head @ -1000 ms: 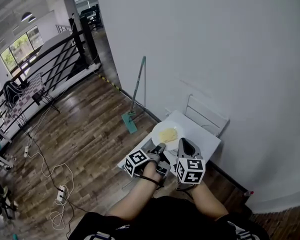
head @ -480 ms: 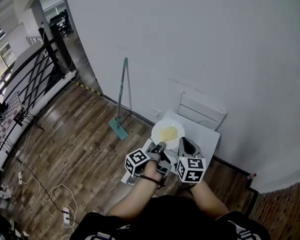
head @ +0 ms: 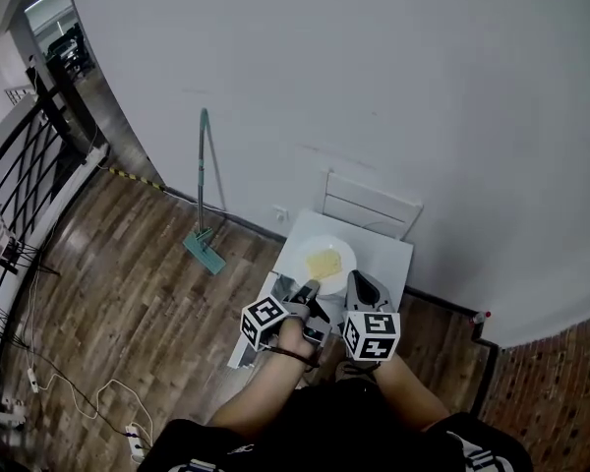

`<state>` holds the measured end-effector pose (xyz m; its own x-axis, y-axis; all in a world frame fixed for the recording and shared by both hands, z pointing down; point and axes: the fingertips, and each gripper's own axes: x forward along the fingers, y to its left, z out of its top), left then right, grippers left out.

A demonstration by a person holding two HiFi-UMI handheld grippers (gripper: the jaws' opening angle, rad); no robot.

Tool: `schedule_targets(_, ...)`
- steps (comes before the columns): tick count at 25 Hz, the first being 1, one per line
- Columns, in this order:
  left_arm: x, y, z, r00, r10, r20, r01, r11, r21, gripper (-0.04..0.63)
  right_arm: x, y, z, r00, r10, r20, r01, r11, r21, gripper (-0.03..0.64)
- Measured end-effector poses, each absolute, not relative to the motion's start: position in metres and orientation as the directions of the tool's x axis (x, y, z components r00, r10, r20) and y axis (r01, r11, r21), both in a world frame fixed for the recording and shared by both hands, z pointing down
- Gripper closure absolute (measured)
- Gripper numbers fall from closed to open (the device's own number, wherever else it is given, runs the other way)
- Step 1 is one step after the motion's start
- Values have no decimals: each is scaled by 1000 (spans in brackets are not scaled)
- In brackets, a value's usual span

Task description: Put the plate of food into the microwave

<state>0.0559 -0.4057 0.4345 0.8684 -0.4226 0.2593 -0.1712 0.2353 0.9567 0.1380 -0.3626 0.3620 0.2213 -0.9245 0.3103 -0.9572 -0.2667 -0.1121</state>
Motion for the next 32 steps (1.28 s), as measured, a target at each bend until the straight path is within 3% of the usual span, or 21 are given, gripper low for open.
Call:
schedule_targets(19, 52, -347, 487, 731, -602, 321, -203, 258, 945, 584, 161, -356, 432, -50, -940, 338, -981, -18, -195, 604)
schedule_targets(25, 18, -329, 523, 740, -599, 308, -192, 251, 949, 584, 136, -344, 468, -50, -941, 336, -983, -13, -183, 604)
schedule_targets(32, -29, -293, 590, 789, -543, 288, -188, 233, 954, 584, 94, -300, 524, 58, -953, 298, -981, -110, -162, 604)
